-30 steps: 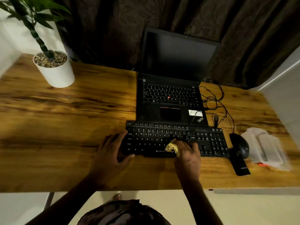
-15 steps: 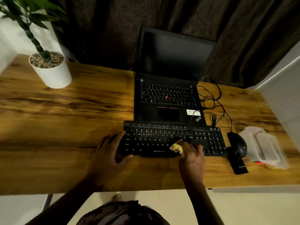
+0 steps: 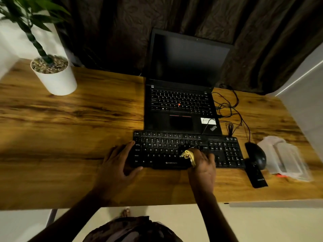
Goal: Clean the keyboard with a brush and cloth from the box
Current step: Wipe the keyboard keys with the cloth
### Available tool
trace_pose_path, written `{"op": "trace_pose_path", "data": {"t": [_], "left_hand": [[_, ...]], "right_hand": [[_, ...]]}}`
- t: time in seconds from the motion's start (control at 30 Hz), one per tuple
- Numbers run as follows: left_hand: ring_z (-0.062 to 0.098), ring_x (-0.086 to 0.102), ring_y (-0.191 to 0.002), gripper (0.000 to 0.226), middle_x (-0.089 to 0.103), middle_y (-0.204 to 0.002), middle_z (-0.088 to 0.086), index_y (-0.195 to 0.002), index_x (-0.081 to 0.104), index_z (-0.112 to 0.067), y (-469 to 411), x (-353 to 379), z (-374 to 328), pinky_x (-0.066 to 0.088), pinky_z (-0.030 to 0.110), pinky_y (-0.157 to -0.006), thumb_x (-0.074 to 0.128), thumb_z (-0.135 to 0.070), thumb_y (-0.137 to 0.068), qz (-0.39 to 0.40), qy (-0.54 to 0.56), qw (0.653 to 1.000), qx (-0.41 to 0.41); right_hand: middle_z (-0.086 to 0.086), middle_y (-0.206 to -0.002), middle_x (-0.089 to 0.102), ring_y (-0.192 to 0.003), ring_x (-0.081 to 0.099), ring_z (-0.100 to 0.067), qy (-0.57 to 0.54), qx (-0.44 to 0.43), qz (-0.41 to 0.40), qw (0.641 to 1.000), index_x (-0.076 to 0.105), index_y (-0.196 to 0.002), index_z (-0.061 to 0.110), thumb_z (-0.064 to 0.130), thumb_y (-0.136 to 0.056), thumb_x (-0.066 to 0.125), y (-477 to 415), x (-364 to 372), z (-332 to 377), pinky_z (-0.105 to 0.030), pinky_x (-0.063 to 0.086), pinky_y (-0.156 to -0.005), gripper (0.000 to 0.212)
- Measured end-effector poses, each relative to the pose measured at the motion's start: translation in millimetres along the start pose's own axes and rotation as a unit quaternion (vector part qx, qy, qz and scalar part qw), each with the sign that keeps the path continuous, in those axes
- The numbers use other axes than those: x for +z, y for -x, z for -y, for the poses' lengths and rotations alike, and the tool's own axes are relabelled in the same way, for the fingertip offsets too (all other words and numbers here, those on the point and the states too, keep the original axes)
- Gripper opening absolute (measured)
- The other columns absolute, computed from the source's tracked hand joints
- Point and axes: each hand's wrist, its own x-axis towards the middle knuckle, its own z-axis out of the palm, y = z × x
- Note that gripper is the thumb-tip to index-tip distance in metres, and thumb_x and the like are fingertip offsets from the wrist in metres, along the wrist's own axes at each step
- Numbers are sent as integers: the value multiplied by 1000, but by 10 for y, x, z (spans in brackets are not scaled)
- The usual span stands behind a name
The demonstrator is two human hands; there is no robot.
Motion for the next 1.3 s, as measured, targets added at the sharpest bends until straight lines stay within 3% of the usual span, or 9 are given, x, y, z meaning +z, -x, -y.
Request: {"op": "trace_pose_path", "data": {"t": [0.17,0.3,0.43,0.6,0.8,0.93,1.03,1.17,1.3], "left_hand": [[23,27,-145,90,32,-157,-5,-155,13,-43,-7,-8,9,36,55,-109,48,-79,-80,2,4,1000,6],[22,26,-144,91,32,-157,-5,-155,14,-42,-3,-18,-15,35,52,-110,45,-80,-79,-1,7,1000,5],[22,27,-144,90,32,-156,-6,-154,13,-44,-7,-6,2,36,54,-110,46,-80,-79,0,11,1000,3],[21,27,-145,89,31,-157,-9,-153,9,-48,-11,-1,15,38,58,-108,47,-81,-80,8,10,1000,-4],[21,24,-146,89,29,-158,-9,-153,8,-49,8,-19,2,35,57,-110,50,-79,-80,4,14,1000,-6],[21,24,-146,89,28,-158,-10,-153,9,-48,22,-27,-28,34,56,-111,50,-78,-80,3,20,1000,-3],[22,24,-146,90,28,-158,-9,-153,8,-48,13,-21,-11,33,57,-112,47,-81,-79,6,20,1000,-1],[22,23,-147,90,26,-160,-11,-153,6,-50,-2,-6,21,33,59,-111,47,-81,-79,12,16,1000,-6],[21,19,-148,90,23,-161,-13,-152,4,-51,-10,18,49,34,60,-110,44,-84,-79,18,13,1000,-7]], "right_hand": [[-7,-104,71,-102,50,-30,29,45,-46,998,65,-117,21,-13,-67,68,-44,-77,-245,-33,37,-74,60],[-11,-104,72,-104,53,-36,21,92,-49,994,65,-119,17,-11,-67,73,-98,-136,-261,-41,45,-77,59],[-7,-108,73,-113,51,-38,-18,51,-38,998,61,-121,18,-11,-72,69,-70,-27,-34,-39,42,-84,58],[-7,-105,74,-103,53,-33,-1,33,-63,998,63,-119,18,-13,-69,67,-67,-57,-187,-35,37,-77,59],[-10,-109,73,-119,54,-42,-5,73,-39,997,61,-122,16,-9,-73,67,-90,-73,-120,-47,41,-100,55],[-7,-92,76,-92,62,-32,-47,-27,-60,997,65,-112,12,-14,-72,74,-4,82,257,-41,51,-76,48],[-5,-93,76,-89,60,-28,-41,-66,-87,993,67,-112,13,-12,-72,76,27,165,314,-34,48,-70,47],[-8,-96,76,-96,59,-35,9,-11,-90,996,67,-113,13,-14,-69,64,-11,68,110,-44,53,-72,52],[-10,-90,74,-95,60,-37,-11,15,-77,997,66,-112,12,-14,-68,66,-24,6,216,-49,56,-72,52]]}}
